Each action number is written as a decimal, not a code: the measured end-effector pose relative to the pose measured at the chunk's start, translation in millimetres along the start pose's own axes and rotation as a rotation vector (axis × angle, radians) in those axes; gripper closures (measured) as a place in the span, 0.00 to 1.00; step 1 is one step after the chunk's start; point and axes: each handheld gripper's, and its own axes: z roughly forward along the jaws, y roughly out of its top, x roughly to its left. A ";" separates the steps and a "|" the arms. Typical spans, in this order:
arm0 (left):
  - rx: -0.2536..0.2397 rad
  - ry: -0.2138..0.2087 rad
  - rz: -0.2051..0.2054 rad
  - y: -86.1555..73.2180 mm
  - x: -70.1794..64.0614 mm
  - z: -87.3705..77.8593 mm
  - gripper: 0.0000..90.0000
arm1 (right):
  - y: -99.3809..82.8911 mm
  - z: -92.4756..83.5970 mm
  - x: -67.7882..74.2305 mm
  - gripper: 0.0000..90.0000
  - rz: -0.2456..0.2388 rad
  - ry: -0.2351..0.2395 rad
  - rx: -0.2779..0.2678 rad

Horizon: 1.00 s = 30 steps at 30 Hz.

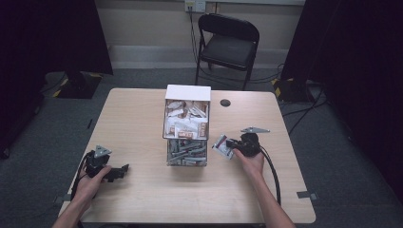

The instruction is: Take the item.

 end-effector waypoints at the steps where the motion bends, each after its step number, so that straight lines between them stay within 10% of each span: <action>1: 0.000 0.000 0.000 0.0 0.0 0.0 0.00 | -0.2 0.7 -0.7 0.86 -0.001 -0.002 -0.002; 30: 0.000 0.000 0.000 0.0 0.0 0.0 0.00 | -0.2 6.1 0.3 0.59 0.000 -0.056 0.001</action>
